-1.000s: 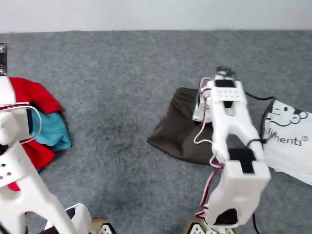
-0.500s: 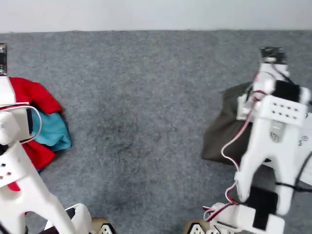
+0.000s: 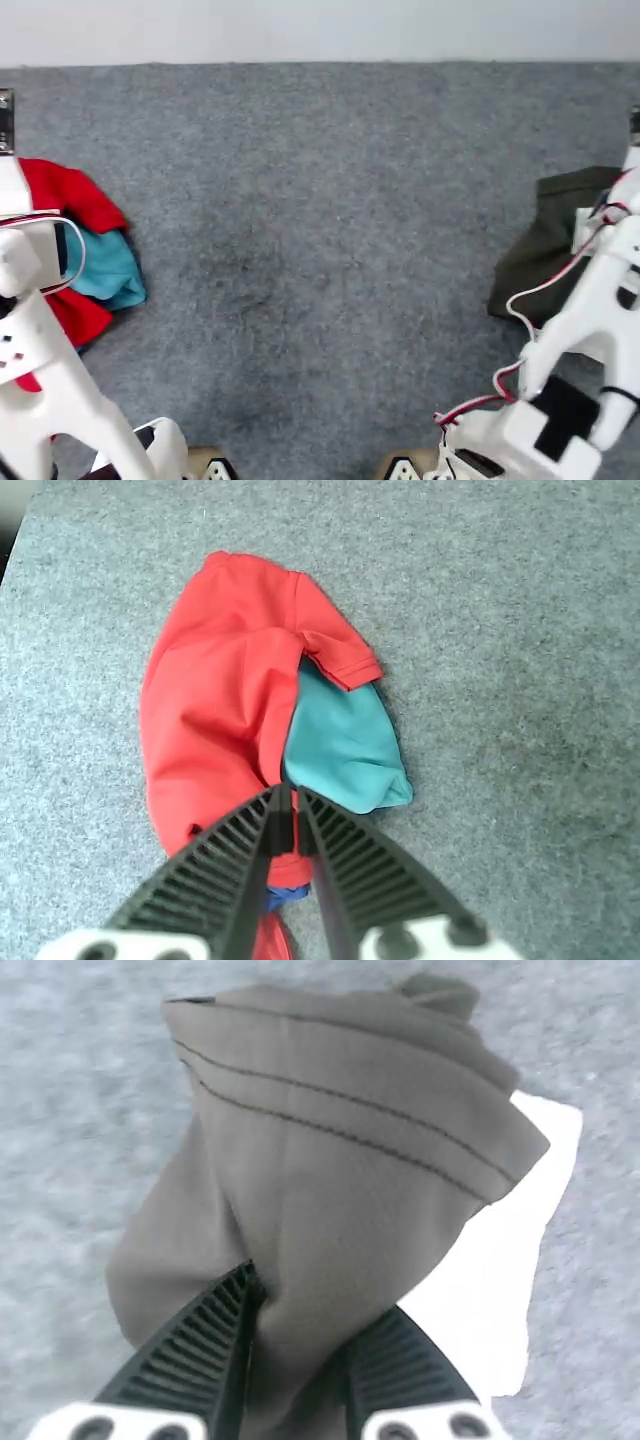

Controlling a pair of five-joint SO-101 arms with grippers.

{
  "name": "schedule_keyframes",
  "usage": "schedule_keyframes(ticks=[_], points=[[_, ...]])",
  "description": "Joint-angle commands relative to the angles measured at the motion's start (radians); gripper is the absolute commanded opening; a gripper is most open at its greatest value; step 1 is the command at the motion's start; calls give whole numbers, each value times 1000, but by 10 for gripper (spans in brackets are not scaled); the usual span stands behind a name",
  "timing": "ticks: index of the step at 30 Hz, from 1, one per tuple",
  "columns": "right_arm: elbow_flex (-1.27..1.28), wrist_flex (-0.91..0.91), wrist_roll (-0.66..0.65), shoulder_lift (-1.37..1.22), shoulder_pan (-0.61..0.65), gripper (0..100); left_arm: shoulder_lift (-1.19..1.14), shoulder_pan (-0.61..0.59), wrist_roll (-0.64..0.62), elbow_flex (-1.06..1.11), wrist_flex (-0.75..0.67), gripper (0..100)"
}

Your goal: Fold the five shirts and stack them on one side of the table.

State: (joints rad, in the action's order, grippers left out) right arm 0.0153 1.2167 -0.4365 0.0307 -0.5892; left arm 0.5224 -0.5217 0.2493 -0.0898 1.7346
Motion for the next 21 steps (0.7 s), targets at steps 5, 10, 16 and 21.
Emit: schedule_keyframes(ticks=[5, 10, 16, 21], points=[[-41, -148, -152, -107, -139, 8, 21, 2, 3, -1, 17, 15], [-43, -166, -267, -165, -176, 11, 20, 2, 3, -1, 17, 15], [-57, -165, -290, -168, -222, 251, 21, 2, 2, -1, 17, 15], [-172, -145, -287, -136, -263, 321, 23, 2, 2, -1, 17, 15]])
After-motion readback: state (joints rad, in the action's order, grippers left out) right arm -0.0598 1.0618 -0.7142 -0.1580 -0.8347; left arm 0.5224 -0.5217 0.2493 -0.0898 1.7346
